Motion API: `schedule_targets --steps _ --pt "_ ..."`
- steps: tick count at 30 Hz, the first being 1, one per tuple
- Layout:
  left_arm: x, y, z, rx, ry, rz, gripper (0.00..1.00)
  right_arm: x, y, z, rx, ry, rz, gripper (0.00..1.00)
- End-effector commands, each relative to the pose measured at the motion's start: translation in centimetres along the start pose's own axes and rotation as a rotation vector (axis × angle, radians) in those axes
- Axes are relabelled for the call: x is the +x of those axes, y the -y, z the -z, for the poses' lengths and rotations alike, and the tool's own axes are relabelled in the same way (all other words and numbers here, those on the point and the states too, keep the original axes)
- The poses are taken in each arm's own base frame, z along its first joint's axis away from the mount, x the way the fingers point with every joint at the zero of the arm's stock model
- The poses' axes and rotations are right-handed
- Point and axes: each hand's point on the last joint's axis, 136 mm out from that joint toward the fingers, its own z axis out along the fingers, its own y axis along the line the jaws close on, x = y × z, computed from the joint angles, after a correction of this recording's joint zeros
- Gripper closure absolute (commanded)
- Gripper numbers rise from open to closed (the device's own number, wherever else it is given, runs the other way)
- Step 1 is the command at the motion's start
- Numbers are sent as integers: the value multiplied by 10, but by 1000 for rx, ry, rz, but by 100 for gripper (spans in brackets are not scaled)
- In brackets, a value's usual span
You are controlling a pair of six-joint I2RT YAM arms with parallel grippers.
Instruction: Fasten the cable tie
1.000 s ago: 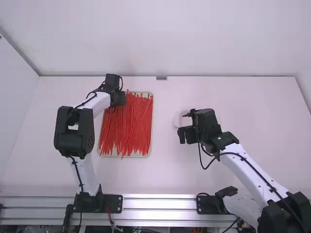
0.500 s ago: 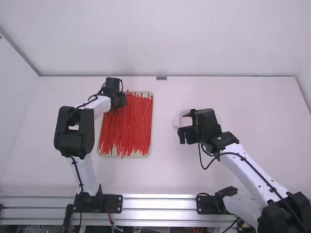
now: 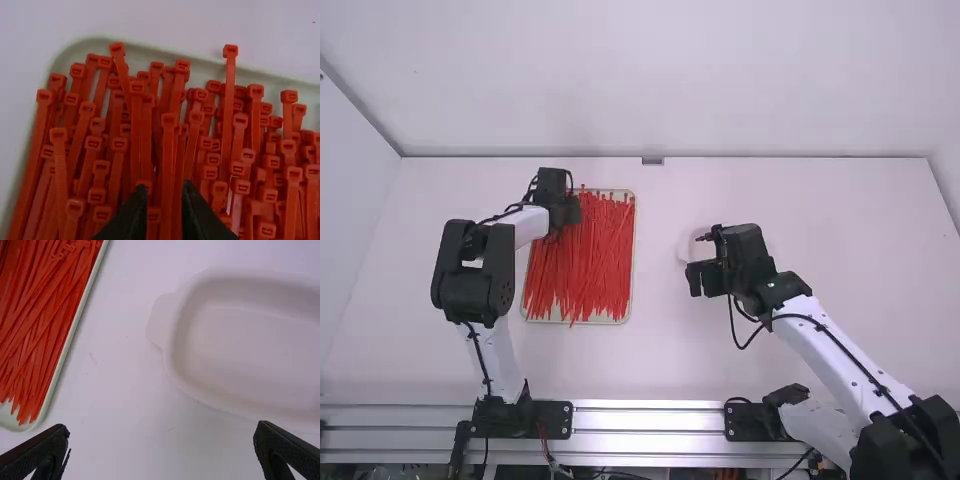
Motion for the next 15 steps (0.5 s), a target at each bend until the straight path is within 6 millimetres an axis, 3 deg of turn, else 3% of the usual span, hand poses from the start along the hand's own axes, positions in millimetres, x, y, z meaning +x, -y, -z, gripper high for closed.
schedule_targets --steps 1,15 --pt "0 -10 6 -31 10 -5 81 -15 -2 8 -3 41 0 1" --pt "-4 -8 3 -20 42 -16 77 -15 -2 8 -4 43 1 1"
